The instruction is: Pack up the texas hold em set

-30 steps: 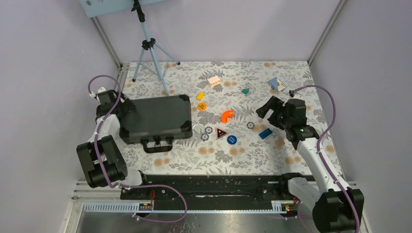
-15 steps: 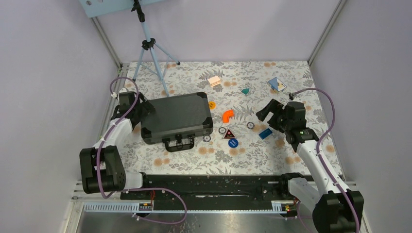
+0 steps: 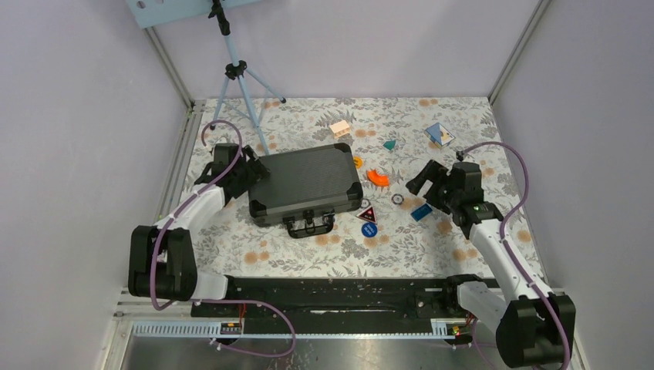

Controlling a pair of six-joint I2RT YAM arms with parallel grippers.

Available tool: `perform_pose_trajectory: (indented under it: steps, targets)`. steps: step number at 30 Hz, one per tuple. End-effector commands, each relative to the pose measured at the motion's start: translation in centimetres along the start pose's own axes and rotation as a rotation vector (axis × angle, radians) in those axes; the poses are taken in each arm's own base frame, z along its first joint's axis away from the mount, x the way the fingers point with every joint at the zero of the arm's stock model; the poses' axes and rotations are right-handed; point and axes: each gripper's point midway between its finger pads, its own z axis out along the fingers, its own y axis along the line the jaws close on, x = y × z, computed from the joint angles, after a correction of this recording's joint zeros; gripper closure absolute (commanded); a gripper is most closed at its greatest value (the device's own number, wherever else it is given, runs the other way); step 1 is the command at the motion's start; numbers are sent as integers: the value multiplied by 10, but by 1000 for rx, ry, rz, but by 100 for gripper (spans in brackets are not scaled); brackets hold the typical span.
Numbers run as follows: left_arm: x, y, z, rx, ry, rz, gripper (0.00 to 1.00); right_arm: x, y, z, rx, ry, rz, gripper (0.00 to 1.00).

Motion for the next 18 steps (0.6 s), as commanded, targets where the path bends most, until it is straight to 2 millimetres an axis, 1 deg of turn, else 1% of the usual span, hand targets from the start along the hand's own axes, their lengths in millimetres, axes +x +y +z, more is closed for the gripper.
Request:
perform_pose_trajectory:
  steps: [1,2,3,5,8,10,11,13,15,18]
  targets:
    - [50,8,-14,-51,219,0,13,-9,7,9,17,24,-4,1]
    - [44,8,-16,-53,207,-2,12,-12,12,13,8,34,-3,1]
    - [37,7,-20,-48,191,-7,8,-14,18,17,-15,46,1,1]
    - [21,4,-28,-28,155,-23,2,-20,36,27,-86,62,9,1]
    - [-5,2,-44,5,93,-39,1,-25,66,41,-192,94,21,1]
    - [-17,5,-53,20,68,-52,1,-26,84,51,-249,117,23,1]
    - [-21,6,-56,29,61,-59,1,-28,93,57,-272,119,19,1]
    - [-23,9,-61,42,58,-64,1,-25,109,68,-306,138,21,1]
    - [-22,13,-64,49,56,-66,1,-19,122,80,-332,163,44,1]
    - [-18,17,-63,54,62,-63,1,-4,138,97,-359,193,51,2]
